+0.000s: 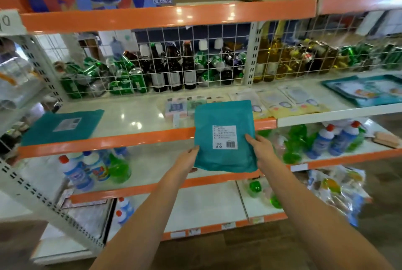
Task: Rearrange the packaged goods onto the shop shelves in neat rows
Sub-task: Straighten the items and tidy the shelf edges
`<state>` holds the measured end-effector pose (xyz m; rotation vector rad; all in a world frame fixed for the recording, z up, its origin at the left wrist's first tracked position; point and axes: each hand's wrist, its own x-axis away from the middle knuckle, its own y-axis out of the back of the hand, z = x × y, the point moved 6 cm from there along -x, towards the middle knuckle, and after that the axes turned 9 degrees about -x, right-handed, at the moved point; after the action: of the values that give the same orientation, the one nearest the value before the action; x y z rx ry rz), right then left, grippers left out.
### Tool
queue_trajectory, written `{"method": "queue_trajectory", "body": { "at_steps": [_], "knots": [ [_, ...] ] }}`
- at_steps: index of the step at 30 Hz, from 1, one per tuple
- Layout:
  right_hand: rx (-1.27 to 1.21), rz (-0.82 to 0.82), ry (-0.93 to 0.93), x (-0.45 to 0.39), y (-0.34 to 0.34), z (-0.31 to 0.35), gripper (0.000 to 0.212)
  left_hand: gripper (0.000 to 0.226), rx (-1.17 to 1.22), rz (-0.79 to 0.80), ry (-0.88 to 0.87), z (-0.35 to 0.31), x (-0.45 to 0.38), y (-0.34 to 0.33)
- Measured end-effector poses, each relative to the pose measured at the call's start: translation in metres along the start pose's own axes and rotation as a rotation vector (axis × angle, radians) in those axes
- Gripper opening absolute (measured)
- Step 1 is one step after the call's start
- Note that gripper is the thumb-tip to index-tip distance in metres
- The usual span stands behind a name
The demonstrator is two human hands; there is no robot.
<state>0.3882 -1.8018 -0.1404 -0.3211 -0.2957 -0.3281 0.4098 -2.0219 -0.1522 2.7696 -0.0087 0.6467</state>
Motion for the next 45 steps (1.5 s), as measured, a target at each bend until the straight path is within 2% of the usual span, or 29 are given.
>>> {"method": "queue_trajectory", "body": {
  "at_steps": [6,9,12,15,21,25,27,28,30,34,42,45],
  "knots": [
    [0.032,-0.012,-0.005,0.000,-0.005,0.005,0.031,0.040,0.171,0.079,0.013,-0.002,-0.006,-0.004],
    [0.046,-0.012,-0.032,-0.004,-0.008,0.004,0.032,0.037,0.173,0.080,-0.059,-0.013,-0.007,-0.001],
    [0.121,-0.061,-0.005,-0.006,-0.007,0.012,0.032,0.032,0.130,0.015,-0.156,-0.031,-0.008,0.007],
    [0.203,-0.120,0.086,-0.009,-0.005,0.030,0.044,0.029,0.028,-0.086,-0.286,-0.054,-0.009,0.013],
    [0.170,0.122,0.048,0.005,-0.043,0.060,0.027,0.024,-0.304,-0.232,-0.528,-0.102,0.008,-0.011],
    [0.065,0.166,0.026,0.010,-0.044,0.072,0.035,0.017,-0.516,-0.245,-0.707,-0.120,0.027,-0.050],
    [0.007,0.107,0.032,0.009,-0.032,0.070,0.041,0.021,-0.583,-0.208,-0.761,-0.122,0.033,-0.073],
    [-0.014,0.051,0.047,0.008,-0.022,0.068,0.037,0.026,-0.615,-0.168,-0.798,-0.122,0.037,-0.084],
    [-0.061,-0.080,0.106,0.008,0.006,0.067,0.012,0.035,-0.679,-0.065,-0.892,-0.121,0.048,-0.106],
    [-0.159,-0.198,0.108,0.012,0.063,0.060,0.023,0.037,-0.747,0.105,-0.988,-0.112,0.051,-0.135],
    [-0.200,-0.450,0.104,0.036,0.183,0.050,0.011,0.039,-1.058,0.158,-1.041,-0.125,0.015,-0.195],
    [-0.244,-0.527,0.140,0.046,0.228,0.056,0.018,0.041,-1.124,0.110,-1.103,-0.139,0.010,-0.225]
  ]
}}
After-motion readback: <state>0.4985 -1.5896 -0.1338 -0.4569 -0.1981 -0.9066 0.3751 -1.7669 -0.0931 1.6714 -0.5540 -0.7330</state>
